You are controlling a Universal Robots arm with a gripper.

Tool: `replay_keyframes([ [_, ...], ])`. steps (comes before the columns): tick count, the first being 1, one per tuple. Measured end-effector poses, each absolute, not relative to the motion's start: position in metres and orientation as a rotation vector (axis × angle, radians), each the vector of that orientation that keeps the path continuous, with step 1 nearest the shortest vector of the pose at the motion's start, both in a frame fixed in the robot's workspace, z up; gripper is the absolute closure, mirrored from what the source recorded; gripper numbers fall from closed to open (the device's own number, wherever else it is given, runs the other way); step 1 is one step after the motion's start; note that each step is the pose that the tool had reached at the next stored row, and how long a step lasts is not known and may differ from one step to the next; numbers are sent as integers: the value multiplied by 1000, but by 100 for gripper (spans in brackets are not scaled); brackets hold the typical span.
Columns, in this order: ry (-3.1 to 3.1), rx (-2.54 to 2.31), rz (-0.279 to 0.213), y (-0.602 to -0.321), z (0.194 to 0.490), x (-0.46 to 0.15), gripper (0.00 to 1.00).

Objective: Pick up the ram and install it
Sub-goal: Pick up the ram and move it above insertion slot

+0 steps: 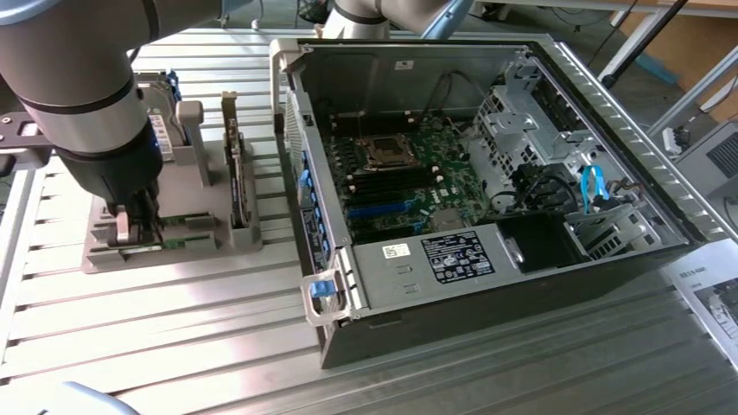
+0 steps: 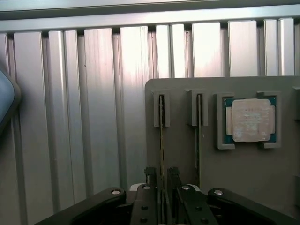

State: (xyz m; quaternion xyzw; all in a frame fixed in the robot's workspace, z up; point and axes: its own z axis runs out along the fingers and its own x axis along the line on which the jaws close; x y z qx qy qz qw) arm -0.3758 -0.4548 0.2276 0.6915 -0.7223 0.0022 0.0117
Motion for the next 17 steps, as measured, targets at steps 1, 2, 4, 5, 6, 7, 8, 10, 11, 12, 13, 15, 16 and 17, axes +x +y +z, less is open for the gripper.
replay_keyframes([
  [1, -2252, 2156, 7, -455, 227, -376, 76],
  [2, -2252, 2156, 7, -455, 227, -376, 76],
  [4, -2252, 2156, 7, -455, 227, -376, 76],
  [5, -2252, 2156, 7, -455, 227, -376, 76],
  [6, -2252, 2156, 7, -455, 227, -376, 76],
  [7, -2251, 2157, 7, -455, 227, -376, 76],
  [8, -2247, 2162, 7, -455, 227, -376, 76],
  [10, -2235, 2174, 7, -455, 227, -376, 76],
  [11, -2229, 2180, 7, -455, 227, -376, 76],
  [12, -2224, 2186, 7, -455, 227, -376, 76],
  [13, -2222, 2188, 7, -455, 227, -376, 76],
  [15, -2222, 2188, 7, -455, 227, -376, 76],
  [16, -2222, 2188, 7, -455, 227, -376, 76],
  [17, -2222, 2188, 7, -455, 226, -376, 76],
])
